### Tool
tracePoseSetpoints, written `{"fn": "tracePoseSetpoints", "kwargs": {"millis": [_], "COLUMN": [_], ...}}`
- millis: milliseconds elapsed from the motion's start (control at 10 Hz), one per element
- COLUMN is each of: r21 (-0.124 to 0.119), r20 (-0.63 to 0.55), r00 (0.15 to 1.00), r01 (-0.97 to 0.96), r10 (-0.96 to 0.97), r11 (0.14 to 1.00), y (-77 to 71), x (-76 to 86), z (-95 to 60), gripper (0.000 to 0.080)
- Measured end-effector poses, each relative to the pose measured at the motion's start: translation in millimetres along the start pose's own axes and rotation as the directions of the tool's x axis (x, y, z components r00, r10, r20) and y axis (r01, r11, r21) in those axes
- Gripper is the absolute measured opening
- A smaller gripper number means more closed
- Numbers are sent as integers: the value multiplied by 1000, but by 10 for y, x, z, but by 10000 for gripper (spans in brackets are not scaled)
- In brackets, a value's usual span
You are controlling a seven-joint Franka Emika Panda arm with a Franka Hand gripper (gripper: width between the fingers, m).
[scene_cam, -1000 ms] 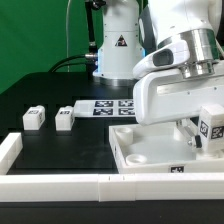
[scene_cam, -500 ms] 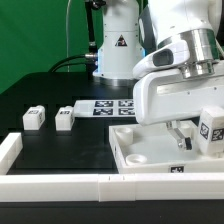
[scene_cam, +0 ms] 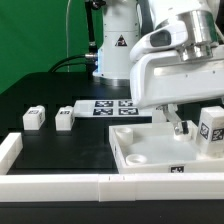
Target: Assemble one leg
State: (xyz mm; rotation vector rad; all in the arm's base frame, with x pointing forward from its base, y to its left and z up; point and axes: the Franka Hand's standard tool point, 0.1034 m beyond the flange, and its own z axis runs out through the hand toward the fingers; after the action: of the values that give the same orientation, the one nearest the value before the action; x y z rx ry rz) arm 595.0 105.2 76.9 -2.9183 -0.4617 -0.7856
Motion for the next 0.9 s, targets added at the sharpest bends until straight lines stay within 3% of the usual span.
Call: {"fn": "tracePoseSetpoints", "kwargs": {"millis": [200, 300, 500, 700, 900], "r21": [2, 12, 4, 50, 80], "r20": [4, 33, 16, 207, 384], "r00": [1000, 999, 1000, 978, 923], "r01": [4, 6, -4, -43, -49], "r10": [-4, -7, 4, 32, 14], "r11": [1000, 1000, 1000, 998, 996], "y": [-4, -29, 21, -98, -118], "x": [58, 44, 20, 44, 83], "z": [-45, -30, 58, 114, 110], "gripper": [649, 649, 649, 649, 649]}}
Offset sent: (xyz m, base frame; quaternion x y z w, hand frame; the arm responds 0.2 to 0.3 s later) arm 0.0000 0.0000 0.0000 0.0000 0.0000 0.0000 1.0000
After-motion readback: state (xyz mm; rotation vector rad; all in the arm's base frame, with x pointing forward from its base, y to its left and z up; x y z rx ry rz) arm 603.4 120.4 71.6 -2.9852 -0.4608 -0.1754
